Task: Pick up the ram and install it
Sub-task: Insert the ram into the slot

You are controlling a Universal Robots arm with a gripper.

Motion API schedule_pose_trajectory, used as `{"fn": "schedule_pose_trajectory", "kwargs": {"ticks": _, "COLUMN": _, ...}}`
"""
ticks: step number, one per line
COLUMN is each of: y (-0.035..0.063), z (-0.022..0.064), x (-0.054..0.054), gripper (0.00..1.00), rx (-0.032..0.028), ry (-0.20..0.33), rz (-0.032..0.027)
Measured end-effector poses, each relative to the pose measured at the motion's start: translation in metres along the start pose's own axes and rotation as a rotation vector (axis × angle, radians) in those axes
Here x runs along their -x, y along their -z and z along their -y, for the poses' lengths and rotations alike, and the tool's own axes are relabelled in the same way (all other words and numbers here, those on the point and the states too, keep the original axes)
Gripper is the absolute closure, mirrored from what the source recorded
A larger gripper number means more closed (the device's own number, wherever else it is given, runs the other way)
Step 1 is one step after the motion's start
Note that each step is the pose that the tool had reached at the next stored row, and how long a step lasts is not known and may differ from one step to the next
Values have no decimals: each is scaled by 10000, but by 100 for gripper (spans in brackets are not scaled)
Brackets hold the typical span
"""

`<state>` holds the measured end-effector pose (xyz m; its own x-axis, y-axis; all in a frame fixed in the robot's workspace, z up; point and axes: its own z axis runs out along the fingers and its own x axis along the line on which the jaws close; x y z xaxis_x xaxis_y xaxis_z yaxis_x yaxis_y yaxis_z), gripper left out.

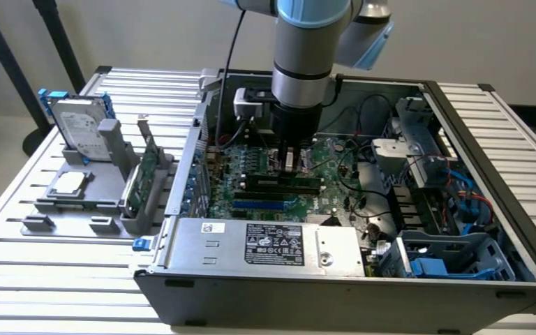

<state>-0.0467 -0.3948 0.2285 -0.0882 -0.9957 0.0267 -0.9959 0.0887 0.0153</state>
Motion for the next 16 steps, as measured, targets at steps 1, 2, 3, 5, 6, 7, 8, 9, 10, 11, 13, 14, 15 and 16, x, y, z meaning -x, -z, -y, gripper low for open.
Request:
{"fn": "schedule_pose_trajectory", "kwargs": {"ticks": 1, "y": 0, "z": 0, "x": -1, "gripper": 87, "rx": 0, "ry": 1, "rz": 1}}
{"fn": "schedule_pose_trajectory", "kwargs": {"ticks": 2, "y": 0, "z": 0, "x": -1, "gripper": 87, "rx": 0, "ry": 0, "rz": -1}}
{"fn": "schedule_pose_trajectory", "kwargs": {"ticks": 3, "y": 0, "z": 0, "x": -2, "gripper": 87, "rx": 0, "ry": 0, "rz": -2}}
{"fn": "schedule_pose_trajectory", "kwargs": {"ticks": 5, "y": 0, "z": 0, "x": -2, "gripper": 87, "rx": 0, "ry": 0, "rz": -1}}
{"fn": "schedule_pose_trajectory", "kwargs": {"ticks": 6, "y": 0, "z": 0, "x": -2, "gripper": 87, "rx": 0, "ry": 0, "rz": 0}}
{"fn": "schedule_pose_trajectory", "kwargs": {"ticks": 7, "y": 0, "z": 0, "x": -2, "gripper": 87, "rx": 0, "ry": 0, "rz": 0}}
{"fn": "schedule_pose_trajectory", "kwargs": {"ticks": 8, "y": 0, "z": 0, "x": -2, "gripper": 87, "rx": 0, "ry": 0, "rz": 0}}
{"fn": "schedule_pose_trajectory", "kwargs": {"ticks": 9, "y": 0, "z": 0, "x": -2, "gripper": 87, "rx": 0, "ry": 0, "rz": 0}}
{"fn": "schedule_pose_trajectory", "kwargs": {"ticks": 10, "y": -1, "z": 0, "x": -2, "gripper": 87, "rx": -1, "ry": 0, "rz": 0}}
{"fn": "schedule_pose_trajectory", "kwargs": {"ticks": 11, "y": -1, "z": 1, "x": -2, "gripper": 87, "rx": -4, "ry": 1, "rz": 0}}
{"fn": "schedule_pose_trajectory", "kwargs": {"ticks": 13, "y": -1, "z": 1, "x": -2, "gripper": 87, "rx": -14, "ry": 2, "rz": 2}}
{"fn": "schedule_pose_trajectory", "kwargs": {"ticks": 14, "y": -1, "z": 0, "x": -2, "gripper": 87, "rx": -19, "ry": 3, "rz": 3}}
{"fn": "schedule_pose_trajectory", "kwargs": {"ticks": 15, "y": -1, "z": 0, "x": -2, "gripper": 87, "rx": -27, "ry": 4, "rz": 3}}
{"fn": "schedule_pose_trajectory", "kwargs": {"ticks": 16, "y": -1, "z": 0, "x": -2, "gripper": 87, "rx": -35, "ry": 8, "rz": 4}}
